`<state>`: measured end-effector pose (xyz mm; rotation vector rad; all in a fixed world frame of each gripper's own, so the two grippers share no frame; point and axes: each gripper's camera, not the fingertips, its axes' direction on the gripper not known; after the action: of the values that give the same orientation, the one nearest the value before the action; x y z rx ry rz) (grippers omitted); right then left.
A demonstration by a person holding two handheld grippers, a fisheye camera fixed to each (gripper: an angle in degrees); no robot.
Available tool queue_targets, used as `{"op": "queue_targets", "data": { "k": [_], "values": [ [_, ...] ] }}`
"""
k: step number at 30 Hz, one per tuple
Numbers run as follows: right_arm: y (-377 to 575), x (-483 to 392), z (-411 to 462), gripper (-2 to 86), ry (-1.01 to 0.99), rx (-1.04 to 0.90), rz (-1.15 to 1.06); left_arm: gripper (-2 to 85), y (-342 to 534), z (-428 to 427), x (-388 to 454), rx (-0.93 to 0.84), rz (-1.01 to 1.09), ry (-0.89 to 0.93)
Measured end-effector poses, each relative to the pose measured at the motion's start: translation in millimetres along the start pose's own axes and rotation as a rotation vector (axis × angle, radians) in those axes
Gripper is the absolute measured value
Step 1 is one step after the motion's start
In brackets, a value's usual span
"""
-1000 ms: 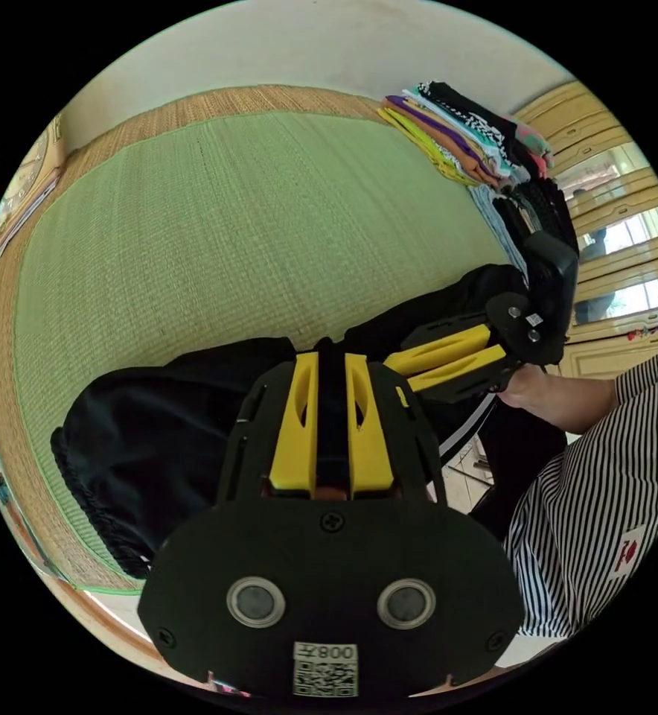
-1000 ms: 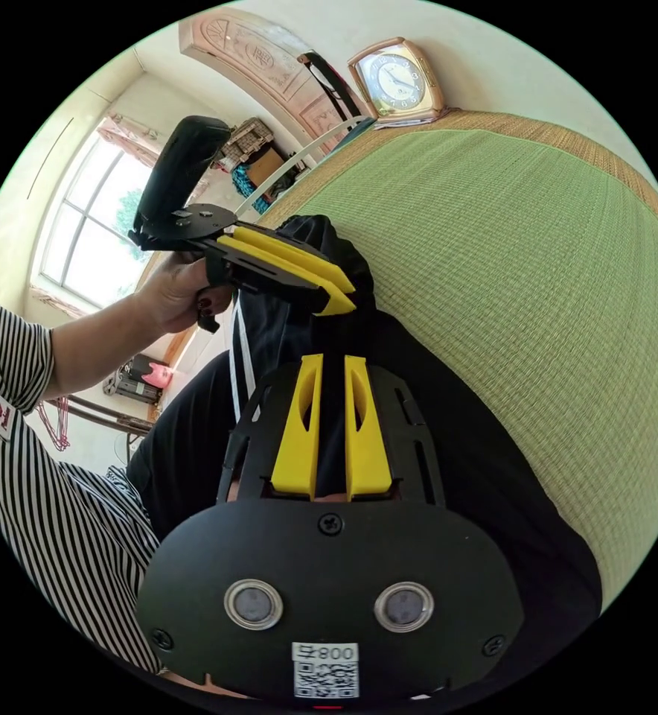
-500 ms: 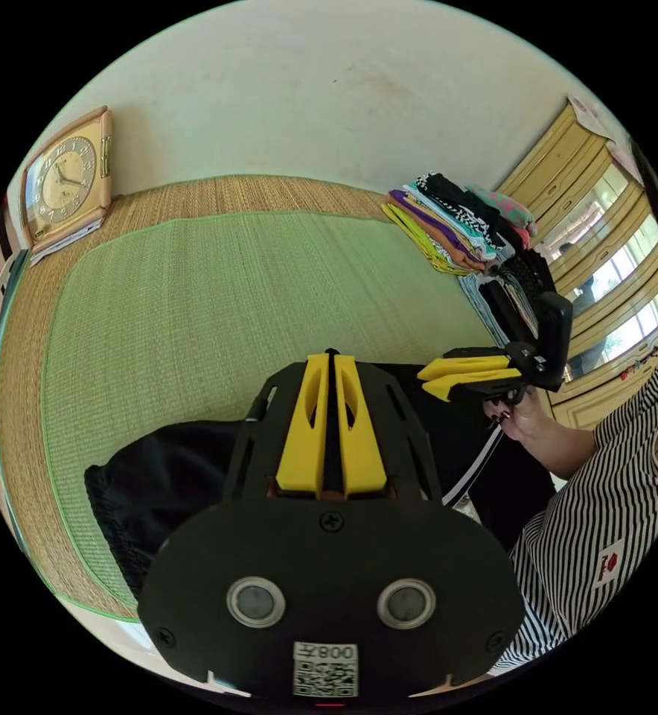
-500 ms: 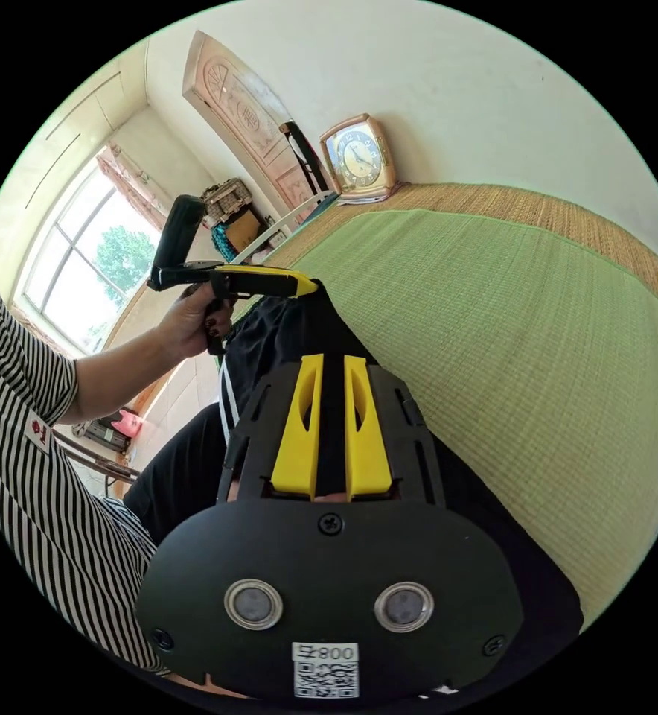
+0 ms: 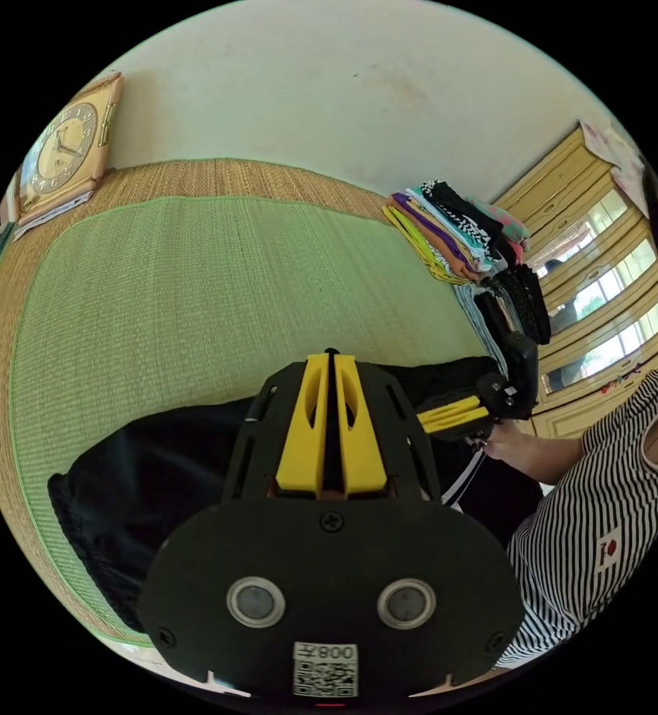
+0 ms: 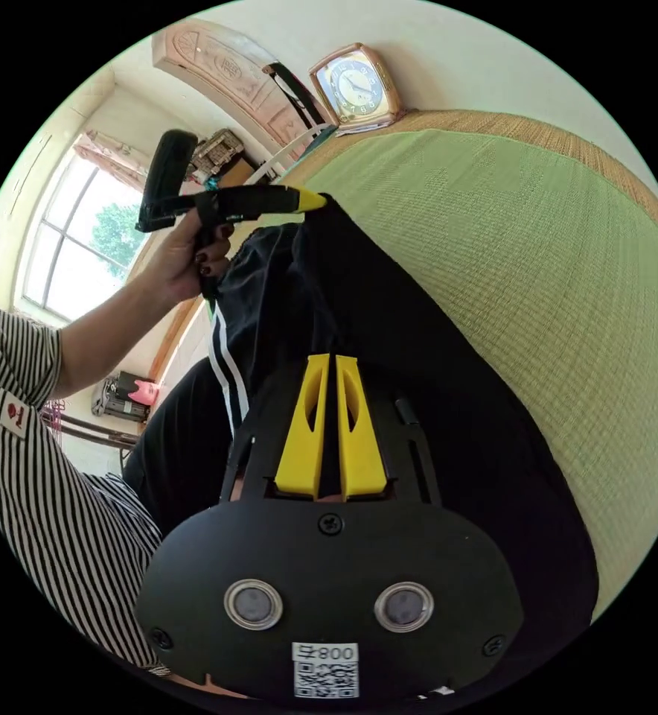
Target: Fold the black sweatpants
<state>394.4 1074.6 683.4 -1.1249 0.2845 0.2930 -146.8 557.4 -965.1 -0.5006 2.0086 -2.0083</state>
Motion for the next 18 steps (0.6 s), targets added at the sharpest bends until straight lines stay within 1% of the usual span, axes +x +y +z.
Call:
{"op": "queue_targets", "data": {
  "k": [5, 7, 9, 11, 14, 18],
  "values": [
    [-18, -6, -52, 3.9, -0.101, 0.178, -0.069, 1.2, 45, -20, -6, 0.023, -0.015, 0.04],
    [-28, -7, -61, 5.2, -0.083, 0.209, -0.098, 1.3, 56, -22, -7, 0.02, -0.018, 0.043],
    [-42, -8, -60, 6.4, -0.046, 0.19, -0.137, 1.3, 64, -22, -9, 0.021, -0.011, 0.042],
    [-64, -12, -49, 7.6, -0.052, 0.121, -0.195, 1.3, 68, -21, -11, 0.022, -0.008, 0.038],
    [-86, -22, -30, 7.8, -0.05, 0.039, -0.291, 1.3, 73, -19, -15, 0.027, 0.003, 0.041],
    [-106, -26, -6, 7.1, -0.033, -0.052, -0.333, 1.4, 80, -17, -21, 0.031, 0.017, 0.043]
  ]
}}
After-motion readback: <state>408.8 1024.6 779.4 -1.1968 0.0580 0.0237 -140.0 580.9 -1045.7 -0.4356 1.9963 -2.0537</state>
